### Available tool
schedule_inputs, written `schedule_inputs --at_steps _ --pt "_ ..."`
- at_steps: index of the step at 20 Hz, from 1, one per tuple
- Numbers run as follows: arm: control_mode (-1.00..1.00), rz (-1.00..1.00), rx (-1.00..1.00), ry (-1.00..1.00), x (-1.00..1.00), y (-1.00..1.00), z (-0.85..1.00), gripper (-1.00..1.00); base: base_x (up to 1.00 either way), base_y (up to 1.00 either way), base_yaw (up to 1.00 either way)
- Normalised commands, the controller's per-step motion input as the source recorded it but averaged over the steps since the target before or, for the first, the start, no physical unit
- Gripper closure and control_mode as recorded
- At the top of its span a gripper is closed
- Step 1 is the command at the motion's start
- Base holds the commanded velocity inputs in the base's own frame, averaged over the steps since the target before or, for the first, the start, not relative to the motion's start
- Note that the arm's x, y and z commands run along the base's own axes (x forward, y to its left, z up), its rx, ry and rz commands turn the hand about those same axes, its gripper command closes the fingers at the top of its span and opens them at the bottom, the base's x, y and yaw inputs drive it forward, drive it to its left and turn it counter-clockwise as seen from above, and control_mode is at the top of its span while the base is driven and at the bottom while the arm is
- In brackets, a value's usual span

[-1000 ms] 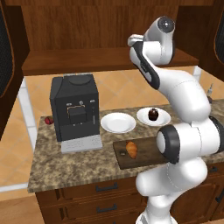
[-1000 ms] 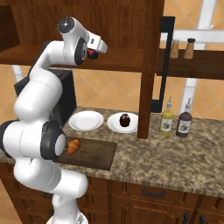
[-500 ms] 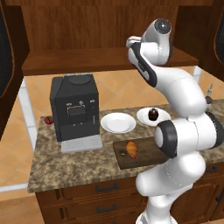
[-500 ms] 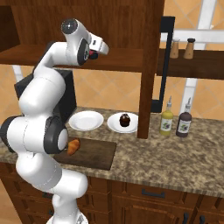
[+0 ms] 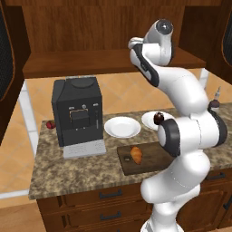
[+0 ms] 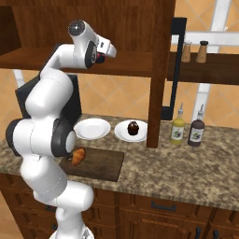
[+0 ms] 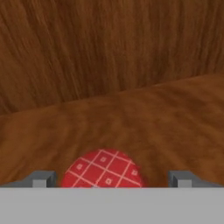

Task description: From the different types of pastries on the counter, select a croissant and place it on the cutting board. Then retrieve a jar of jam from the cabinet and place it alongside the croissant on the cutting board.

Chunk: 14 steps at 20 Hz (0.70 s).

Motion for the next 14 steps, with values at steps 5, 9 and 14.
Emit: schedule_inputs --at_steps 5,9,14 --pt "-1.0 0.0 0.0 0.01 0.18 0.04 -0.02 -1.0 0.0 0.0 0.0" --pt "-1.0 0.0 0.0 0.01 0.14 0.0 -0.02 -1.0 0.0 0.0 0.0" --pt "-1.0 0.0 0.01 0.0 0.0 0.0 -0.02 -1.0 0.0 0.0 0.0"
